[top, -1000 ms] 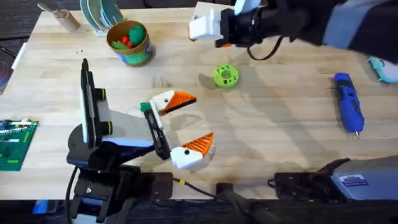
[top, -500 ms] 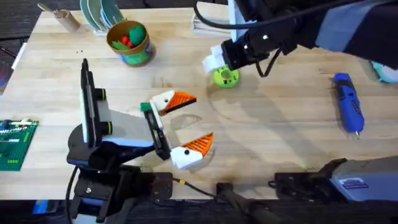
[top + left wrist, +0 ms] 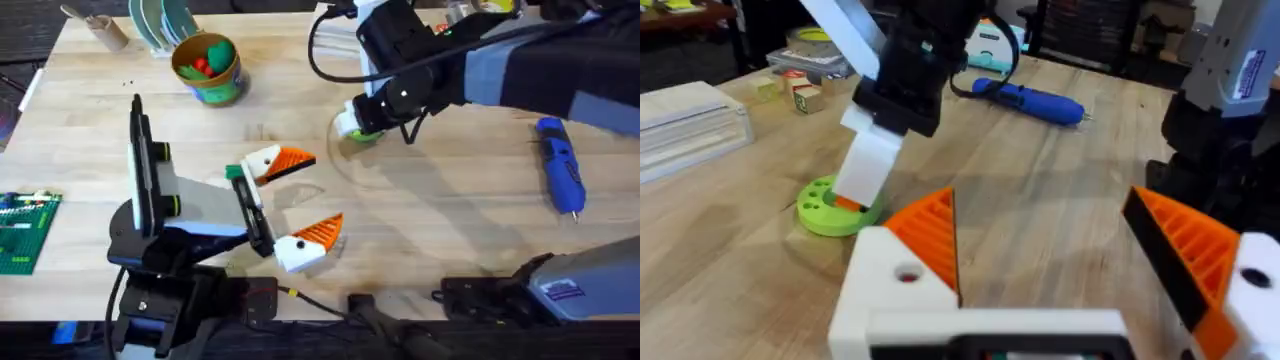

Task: Pick up the gripper from the table and insert it into the empty holder that is missing its gripper. Then pick up a screw, insert it into the mounting hole, and use the screwdriver to tighten it. Finally, clean up the table by picking up the vegetable and placing it into the bucket.

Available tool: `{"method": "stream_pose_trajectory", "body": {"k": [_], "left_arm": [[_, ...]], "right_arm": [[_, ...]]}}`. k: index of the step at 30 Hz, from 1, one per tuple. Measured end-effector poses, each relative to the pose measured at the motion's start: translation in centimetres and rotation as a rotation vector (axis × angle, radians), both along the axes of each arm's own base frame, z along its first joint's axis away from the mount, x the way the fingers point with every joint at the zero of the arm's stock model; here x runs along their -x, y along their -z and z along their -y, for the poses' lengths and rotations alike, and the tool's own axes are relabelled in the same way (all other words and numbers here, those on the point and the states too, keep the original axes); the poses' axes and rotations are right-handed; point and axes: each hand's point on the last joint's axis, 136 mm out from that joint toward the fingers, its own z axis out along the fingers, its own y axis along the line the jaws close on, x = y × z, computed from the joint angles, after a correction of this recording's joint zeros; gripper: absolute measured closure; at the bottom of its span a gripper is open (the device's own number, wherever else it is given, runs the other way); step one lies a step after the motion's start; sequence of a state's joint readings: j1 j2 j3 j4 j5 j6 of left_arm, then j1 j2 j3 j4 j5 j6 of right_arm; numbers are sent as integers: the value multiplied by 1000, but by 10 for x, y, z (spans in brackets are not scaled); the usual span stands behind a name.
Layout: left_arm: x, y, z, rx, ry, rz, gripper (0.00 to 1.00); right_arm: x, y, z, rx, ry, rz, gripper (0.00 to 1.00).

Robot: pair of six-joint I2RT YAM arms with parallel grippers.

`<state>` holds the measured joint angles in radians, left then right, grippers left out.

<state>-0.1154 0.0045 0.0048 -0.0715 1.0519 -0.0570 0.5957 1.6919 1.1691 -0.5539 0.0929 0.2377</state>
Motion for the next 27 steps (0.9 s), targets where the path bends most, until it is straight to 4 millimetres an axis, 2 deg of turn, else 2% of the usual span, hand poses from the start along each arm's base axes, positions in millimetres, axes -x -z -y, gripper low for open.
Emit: {"method": "stream_pose_trajectory", "body": {"k": [7, 17, 27], "left_arm": [[0, 0, 0, 0, 0, 0, 8], [0, 0, 0, 0, 0, 0, 8], [0, 0, 0, 0, 0, 0, 8]], "right_arm": [[-4, -1, -4, -15, 7, 17, 363], [0, 15, -9, 63, -7, 27, 395], [1, 14, -11, 80, -14, 40, 544]]}}
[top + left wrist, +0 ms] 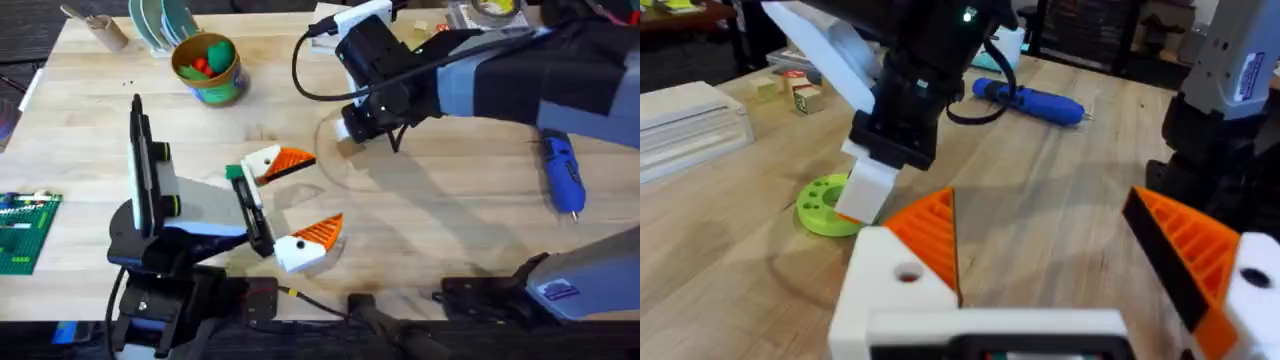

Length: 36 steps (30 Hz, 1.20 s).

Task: Pick up the gripper from the table and insert it into the empty holder that is missing its gripper. Then pick up a screw, insert it into the mounting hole, and use the screwdriver to tighten it. Finally, clean up the table by picking up the vegetable and placing it into the bucket.

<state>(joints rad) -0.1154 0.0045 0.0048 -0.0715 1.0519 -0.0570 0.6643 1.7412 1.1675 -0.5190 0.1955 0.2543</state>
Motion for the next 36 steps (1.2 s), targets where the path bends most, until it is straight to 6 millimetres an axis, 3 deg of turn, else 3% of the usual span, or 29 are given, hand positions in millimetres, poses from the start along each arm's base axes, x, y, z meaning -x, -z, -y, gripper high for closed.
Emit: {"method": "stream_pose_trajectory", "body": {"k": [7, 9, 36], "left_arm": [[0, 0, 0, 0, 0, 0, 8], [0, 0, 0, 0, 0, 0, 8], [0, 0, 0, 0, 0, 0, 8]], "right_arm": [[1, 2, 1, 7, 0, -7, 557], [1, 10, 4, 34, 6, -18, 607], [-5, 7, 9, 88, -1, 34, 863]]}}
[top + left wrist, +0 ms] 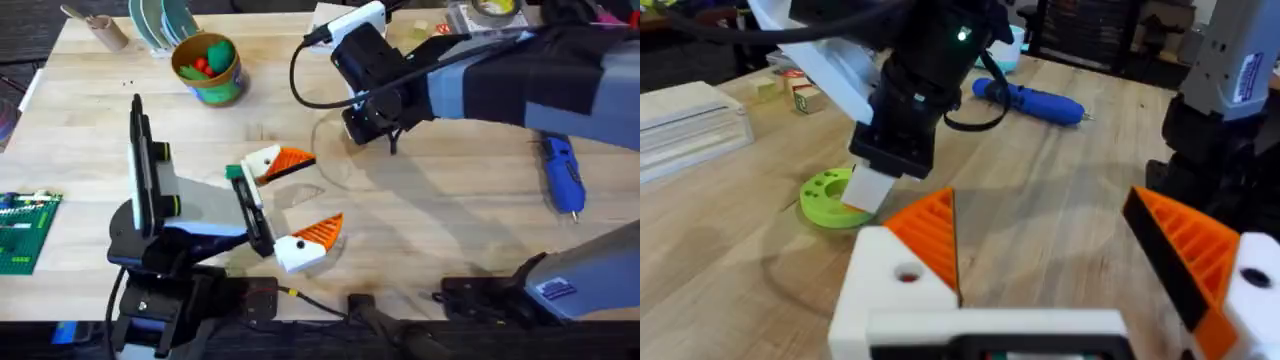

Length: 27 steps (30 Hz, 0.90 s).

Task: Pick up the gripper from the table and insert it into the empty holder that is missing its gripper. Then pick up a screw, insert it into the mounting hole, and use the screwdriver to tighten it. Finally, clean up the table by picking up the vegetable and placing it into the bucket.

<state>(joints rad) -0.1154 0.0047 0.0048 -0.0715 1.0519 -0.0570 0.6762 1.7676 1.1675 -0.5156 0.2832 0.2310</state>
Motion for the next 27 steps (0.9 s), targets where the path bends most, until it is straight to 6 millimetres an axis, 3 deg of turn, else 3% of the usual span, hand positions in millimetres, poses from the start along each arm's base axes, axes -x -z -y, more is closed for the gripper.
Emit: {"method": "stream_pose_trajectory", "body": {"k": [8, 9, 10, 23, 27], "left_arm": [[0, 0, 0, 0, 0, 0, 8], [0, 0, 0, 0, 0, 0, 8], [0, 0, 0, 0, 0, 0, 8], [0, 0, 0, 0, 0, 0, 7], [0, 0, 0, 0, 0, 0, 8]], "right_arm": [[-1, 0, 1, 11, -3, 6, 920], [-1, -1, 2, 20, -11, 9, 987], [-1, 0, 2, 21, -12, 8, 991], [-3, -56, 2, -48, -38, 121, 994], [13, -84, 12, -58, -56, 128, 994]]}}
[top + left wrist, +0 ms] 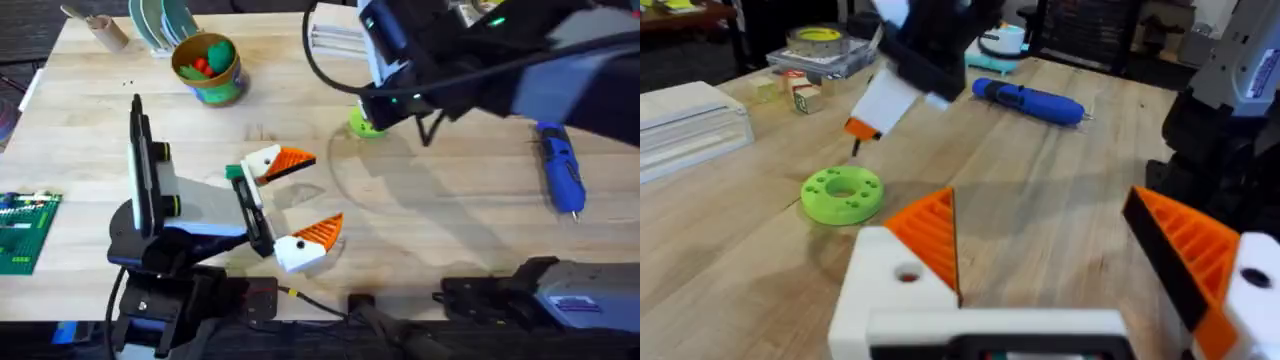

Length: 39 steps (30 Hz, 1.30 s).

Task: Pick up the gripper from the table and insert it into the empty holder that is missing its gripper. Then pick up a screw, insert it into the mounting hole, and use the screwdriver to tighten it. Finally, clean up the table by picking up the vegetable and placing it into the bucket.

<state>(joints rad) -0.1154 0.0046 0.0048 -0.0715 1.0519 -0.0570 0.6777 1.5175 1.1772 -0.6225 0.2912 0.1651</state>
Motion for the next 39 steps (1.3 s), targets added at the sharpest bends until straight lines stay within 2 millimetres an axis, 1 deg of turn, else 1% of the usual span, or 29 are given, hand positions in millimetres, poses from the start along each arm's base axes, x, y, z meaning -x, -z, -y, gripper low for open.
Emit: {"method": "stream_pose_trajectory", "body": {"k": [4, 8, 12, 13, 14, 17, 20, 26, 31, 36, 39], "left_arm": [[0, 0, 0, 0, 0, 0, 8], [0, 0, 0, 0, 0, 0, 8], [0, 0, 0, 0, 0, 0, 8], [0, 0, 0, 0, 0, 0, 8], [0, 0, 0, 0, 0, 0, 8], [0, 0, 0, 0, 0, 0, 8], [0, 0, 0, 0, 0, 0, 8], [0, 0, 0, 0, 0, 0, 8], [0, 0, 0, 0, 0, 0, 8], [0, 0, 0, 0, 0, 0, 9], [0, 0, 0, 0, 0, 0, 9]], "right_arm": [[13, -28, -5, -25, -64, -17, 994], [28, -63, -22, -37, -152, -17, 994], [49, -96, -49, -44, -272, -4, 994], [64, -112, -69, -40, -352, -5, 994], [70, -116, -76, -36, -380, -11, 994], [87, -121, -101, -44, -459, -41, 994], [101, -121, -125, -55, -523, -77, 994], [115, -116, -152, -56, -587, -114, 994], [123, -113, -163, -55, -616, -119, 994], [129, -112, -165, -50, -630, -122, 994], [129, -111, -164, -41, -628, -123, 994]]}}
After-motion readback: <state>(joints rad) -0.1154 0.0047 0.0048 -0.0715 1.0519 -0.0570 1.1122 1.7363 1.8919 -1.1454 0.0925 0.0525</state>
